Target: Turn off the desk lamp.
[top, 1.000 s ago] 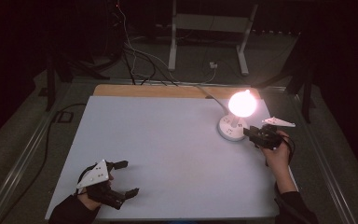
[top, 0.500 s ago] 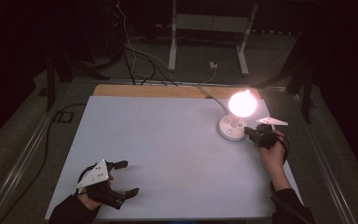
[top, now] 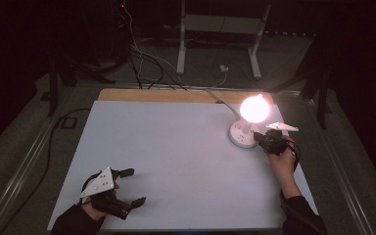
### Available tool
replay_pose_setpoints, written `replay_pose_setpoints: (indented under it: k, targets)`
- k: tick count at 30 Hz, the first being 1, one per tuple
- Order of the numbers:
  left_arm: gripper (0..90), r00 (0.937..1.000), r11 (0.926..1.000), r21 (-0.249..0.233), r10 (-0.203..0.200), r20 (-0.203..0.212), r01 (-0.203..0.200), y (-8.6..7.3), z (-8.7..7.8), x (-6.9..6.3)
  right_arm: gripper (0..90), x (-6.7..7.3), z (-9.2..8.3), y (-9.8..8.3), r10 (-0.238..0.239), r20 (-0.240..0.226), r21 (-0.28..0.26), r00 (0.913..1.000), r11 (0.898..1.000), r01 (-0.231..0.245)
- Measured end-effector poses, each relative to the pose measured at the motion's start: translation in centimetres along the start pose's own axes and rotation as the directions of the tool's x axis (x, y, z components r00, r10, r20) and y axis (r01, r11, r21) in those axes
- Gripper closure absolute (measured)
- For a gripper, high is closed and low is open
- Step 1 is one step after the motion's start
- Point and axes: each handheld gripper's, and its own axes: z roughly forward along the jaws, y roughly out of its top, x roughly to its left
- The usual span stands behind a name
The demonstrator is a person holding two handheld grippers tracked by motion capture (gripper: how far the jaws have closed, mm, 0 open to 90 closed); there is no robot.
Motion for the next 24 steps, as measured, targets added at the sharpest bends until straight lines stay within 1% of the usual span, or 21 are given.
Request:
replay_pose_setpoints:
  k: [4,8,11,15,16,18,19,22,24]
  targets:
    - [0.4,1.0,1.0,0.001,0.0,0.0,0.0,0.01,0.02,0.0,90.0,0.15,0.01,-0.02,-0.013,0.005,-0.01,0.9999,1.0,0.013]
    - [0.4,1.0,1.0,0.0,0.0,0.002,0.0,0.02,0.02,-0.02,90.0,0.19,0.28,-0.17,-0.028,0.013,-0.002,0.9995,1.0,0.028]
    - [0.4,1.0,1.0,0.003,-0.001,0.001,0.001,0.01,0.02,-0.03,90.0,0.13,0.32,-0.17,-0.019,0.01,-0.004,0.9998,1.0,0.019]
    - [0.4,1.0,1.0,0.002,-0.003,0.003,0.003,0.0,0.07,-0.03,90.0,0.37,0.4,-0.34,-0.036,0.022,-0.014,0.9991,0.999,0.037]
    - [0.4,1.0,1.0,0.003,-0.003,0.003,0.003,0.0,0.08,-0.06,90.0,0.51,0.4,-0.39,-0.046,0.033,-0.014,0.9984,0.999,0.047]
    - [0.4,1.0,1.0,0.005,0.001,0.006,-0.001,0.02,0.09,-0.08,90.0,0.65,0.41,-0.36,-0.035,0.04,-0.011,0.9986,0.999,0.035]
    - [0.4,1.0,1.0,0.001,0.004,0.006,-0.004,0.03,0.08,-0.08,90.0,0.67,0.43,-0.41,-0.042,0.042,-0.016,0.9982,0.999,0.043]
    - [0.4,1.0,1.0,0.002,0.002,0.003,-0.002,0.04,0.05,-0.11,90.0,0.61,0.39,-0.51,-0.025,0.038,-0.024,0.999,0.999,0.026]
    - [0.4,1.0,1.0,0.001,0.003,0.004,-0.003,0.05,0.04,-0.11,90.0,0.71,0.22,-0.35,-0.034,0.035,-0.017,0.9988,0.999,0.035]
